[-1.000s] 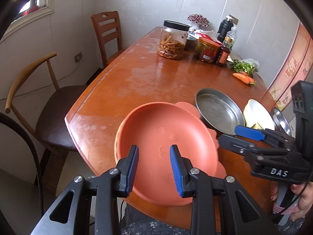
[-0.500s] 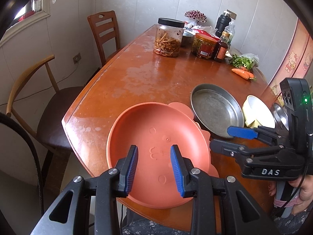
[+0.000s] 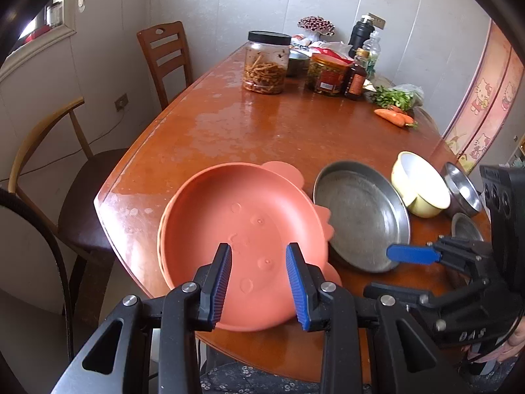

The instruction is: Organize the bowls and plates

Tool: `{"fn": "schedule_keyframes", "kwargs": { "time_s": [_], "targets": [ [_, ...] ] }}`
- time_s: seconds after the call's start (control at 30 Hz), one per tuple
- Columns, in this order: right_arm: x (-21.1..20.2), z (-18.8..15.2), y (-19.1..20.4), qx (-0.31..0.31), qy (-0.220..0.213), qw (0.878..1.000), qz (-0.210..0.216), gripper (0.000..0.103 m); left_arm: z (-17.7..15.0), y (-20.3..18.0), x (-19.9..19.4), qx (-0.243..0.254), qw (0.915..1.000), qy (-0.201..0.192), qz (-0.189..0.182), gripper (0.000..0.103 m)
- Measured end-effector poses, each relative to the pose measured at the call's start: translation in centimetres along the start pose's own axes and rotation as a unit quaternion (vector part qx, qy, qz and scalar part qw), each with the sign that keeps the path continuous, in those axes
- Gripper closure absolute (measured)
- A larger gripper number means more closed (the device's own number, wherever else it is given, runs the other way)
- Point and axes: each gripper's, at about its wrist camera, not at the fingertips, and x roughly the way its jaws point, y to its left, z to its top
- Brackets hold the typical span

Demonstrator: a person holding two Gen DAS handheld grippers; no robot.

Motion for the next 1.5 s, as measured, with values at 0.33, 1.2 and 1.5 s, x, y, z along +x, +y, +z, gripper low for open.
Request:
{"fn": "schedule_keyframes", "kwargs": {
  "time_s": [0.33,1.2,1.5],
  "targets": [
    [-1.5,-5.1,1.9,-0.018,0.021,1.0,-0.002,0.031,-1.6,-2.8,-1.0,0.026,0.9995,-0.007,-0.016,0.069],
    [-7.1,-13.8,-1.5,0.11,-0.125,0.983,-0.073,0.027,-4.8,-10.0,2.0,0.072,0.9941,0.019,-0.079,0.069],
    [-7.0,-12.8,-2.1,0.139,-0.169,0.973,-0.077,0.027,-5.0,-10.1,3.1,0.076,0.993,0.024,-0.087,0.069]
  ]
}}
